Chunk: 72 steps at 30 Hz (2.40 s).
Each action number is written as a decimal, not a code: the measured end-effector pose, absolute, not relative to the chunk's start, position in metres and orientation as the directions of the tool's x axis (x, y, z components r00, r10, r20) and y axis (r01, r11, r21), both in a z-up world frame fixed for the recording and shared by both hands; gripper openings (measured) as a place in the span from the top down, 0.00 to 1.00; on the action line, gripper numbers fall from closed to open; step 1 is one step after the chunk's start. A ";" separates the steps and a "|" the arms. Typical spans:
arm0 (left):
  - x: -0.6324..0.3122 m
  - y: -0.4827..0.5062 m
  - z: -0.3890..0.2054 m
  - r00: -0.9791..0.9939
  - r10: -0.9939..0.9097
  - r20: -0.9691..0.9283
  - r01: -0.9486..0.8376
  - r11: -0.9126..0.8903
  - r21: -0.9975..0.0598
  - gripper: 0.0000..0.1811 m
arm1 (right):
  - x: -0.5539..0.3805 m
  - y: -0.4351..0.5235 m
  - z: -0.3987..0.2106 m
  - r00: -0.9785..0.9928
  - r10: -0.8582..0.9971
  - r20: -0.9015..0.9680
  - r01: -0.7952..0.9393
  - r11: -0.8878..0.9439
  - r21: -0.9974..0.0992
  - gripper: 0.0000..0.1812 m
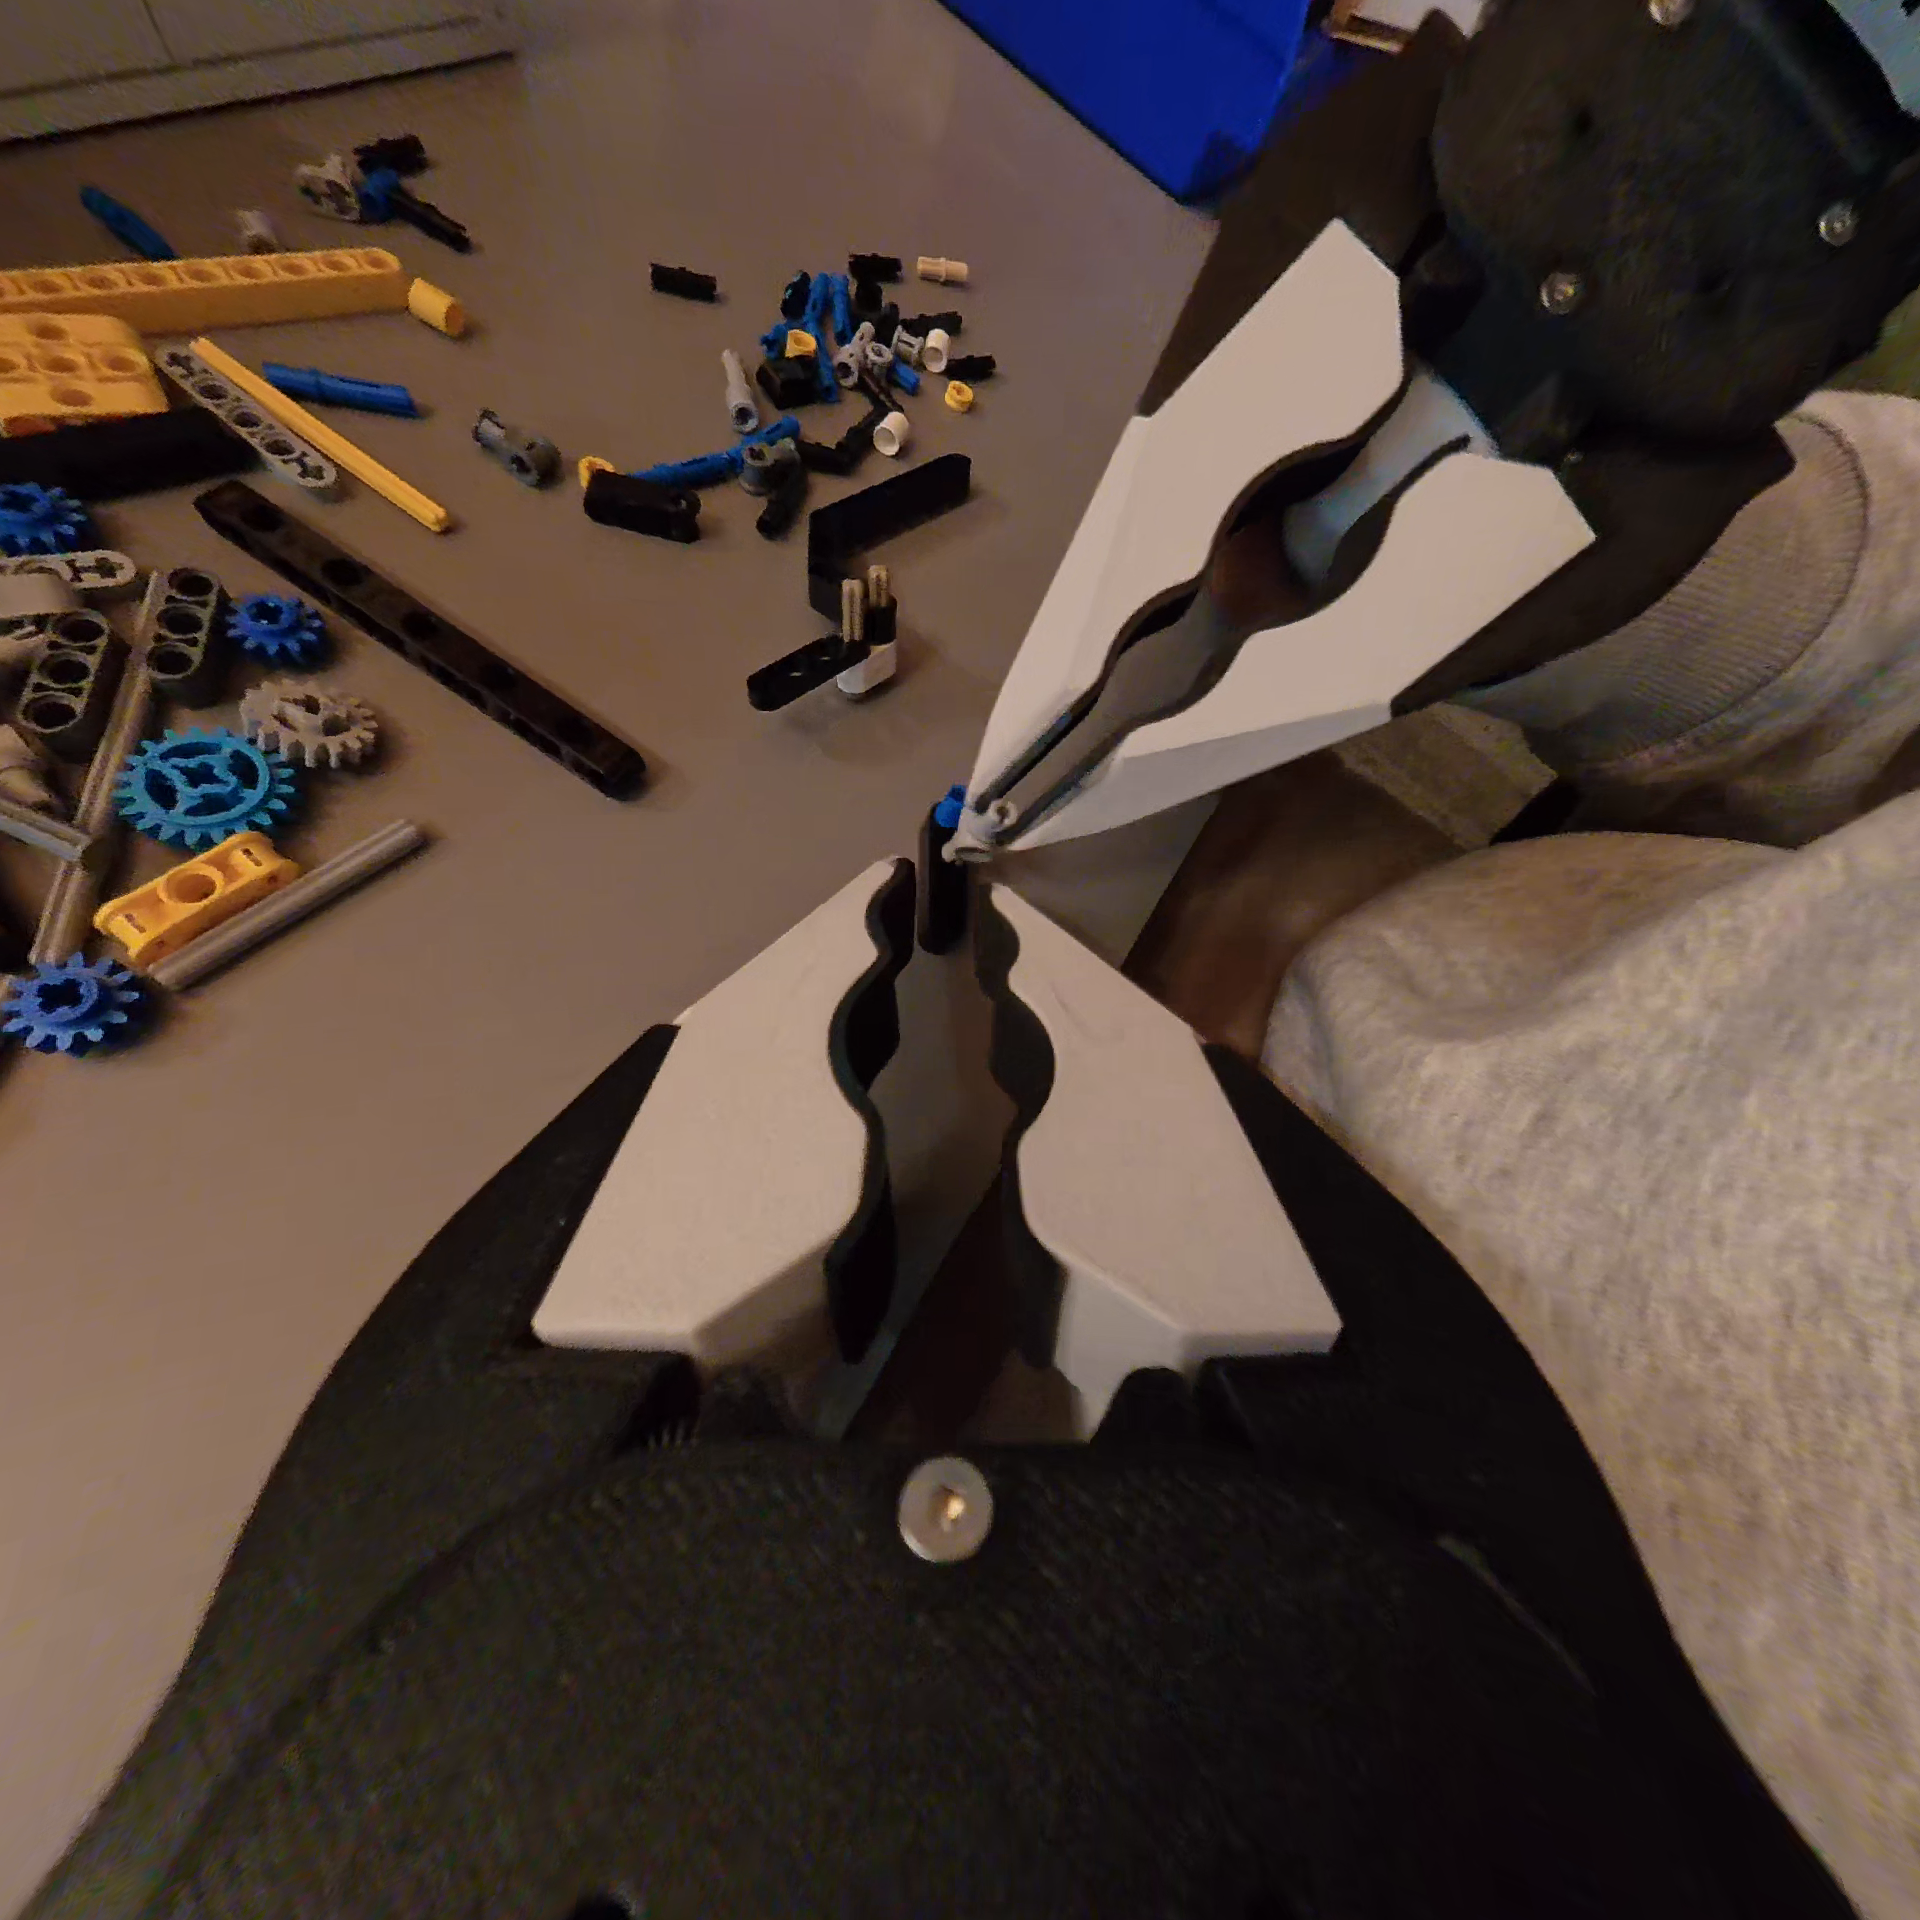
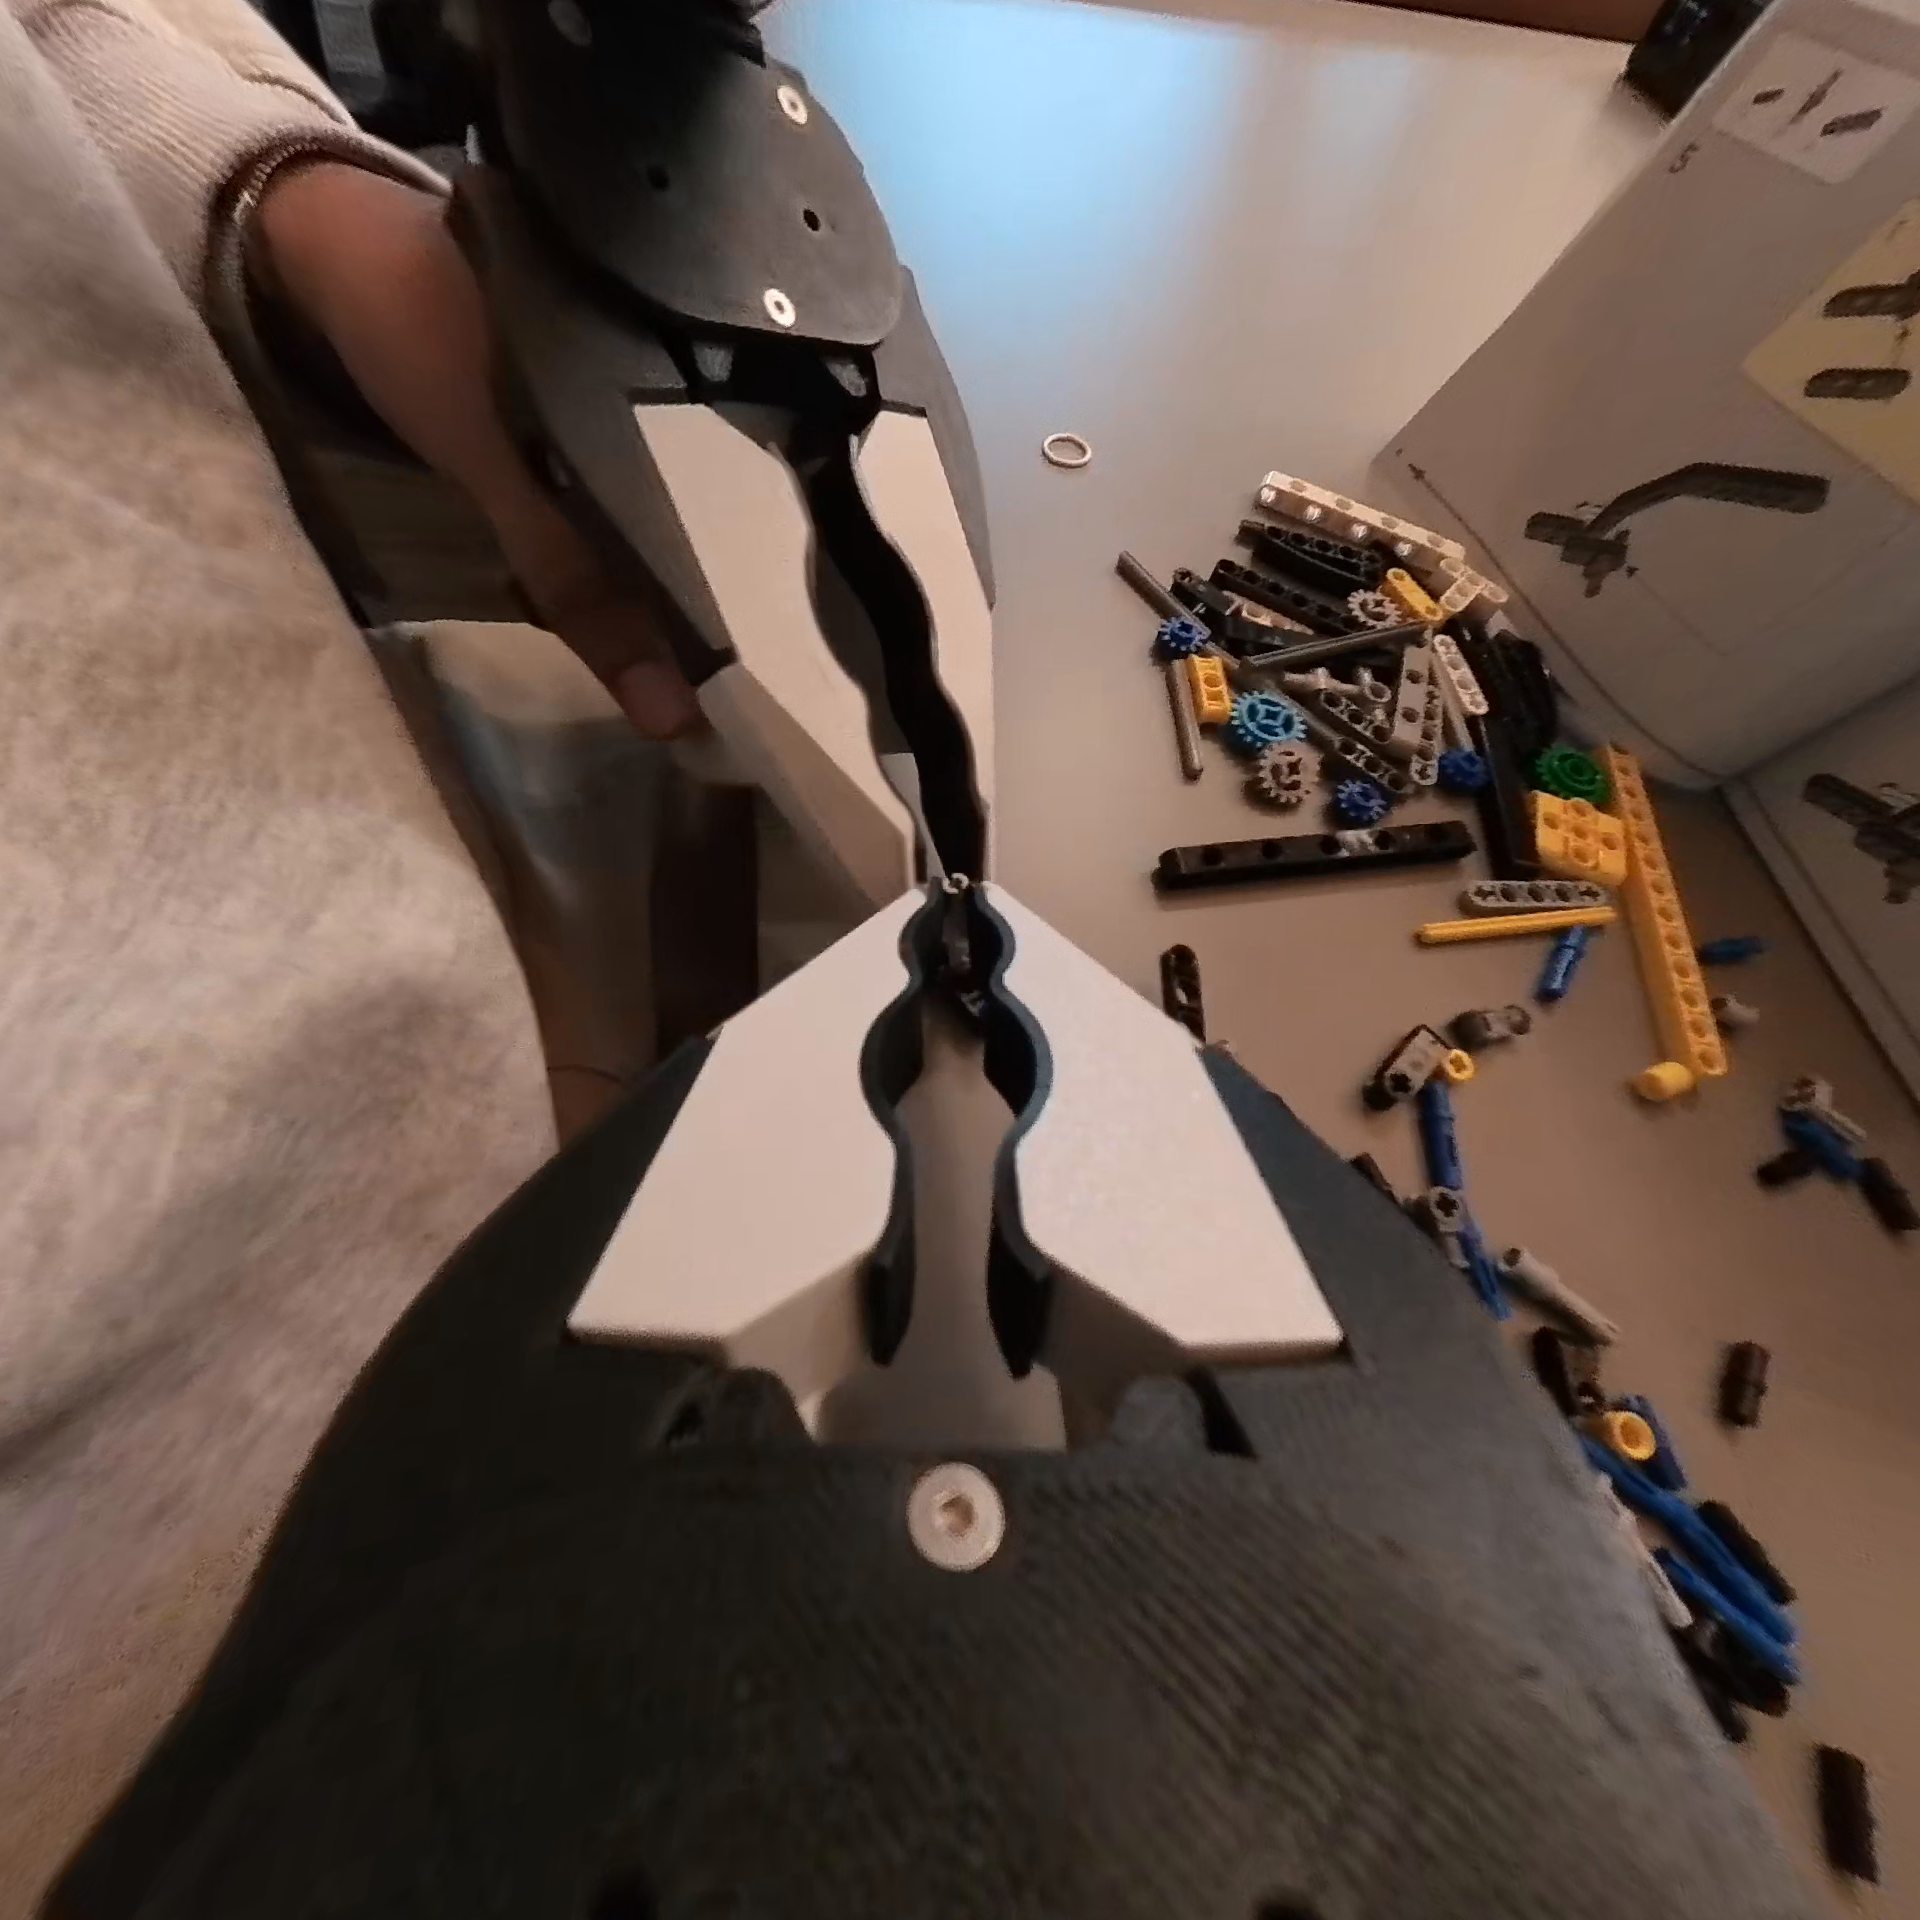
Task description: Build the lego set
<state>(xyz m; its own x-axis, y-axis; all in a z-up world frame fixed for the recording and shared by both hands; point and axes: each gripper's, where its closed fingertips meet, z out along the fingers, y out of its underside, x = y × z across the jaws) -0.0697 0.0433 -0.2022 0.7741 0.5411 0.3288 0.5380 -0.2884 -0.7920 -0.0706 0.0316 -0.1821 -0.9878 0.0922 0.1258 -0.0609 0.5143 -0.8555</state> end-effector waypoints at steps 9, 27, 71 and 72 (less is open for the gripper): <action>-0.067 0.044 -0.198 0.766 0.483 0.423 0.582 -0.246 -0.775 0.91 | -0.066 0.034 -0.174 -0.983 0.061 0.173 -0.125 0.469 -0.874 0.99; -0.073 0.045 -0.205 0.773 0.504 0.386 0.578 -0.306 -0.757 1.00 | -0.072 0.036 -0.180 -0.993 -0.089 0.081 -0.114 0.487 -0.866 0.99; -0.070 0.045 -0.206 0.799 0.483 0.357 0.555 -0.367 -0.747 0.97 | -0.075 0.036 -0.189 -0.995 0.086 -0.049 0.087 0.541 -0.837 0.99; -0.070 0.045 -0.207 0.799 0.484 0.357 0.555 -0.367 -0.746 0.97 | -0.076 0.036 -0.189 -0.992 0.111 -0.055 0.106 0.538 -0.836 0.99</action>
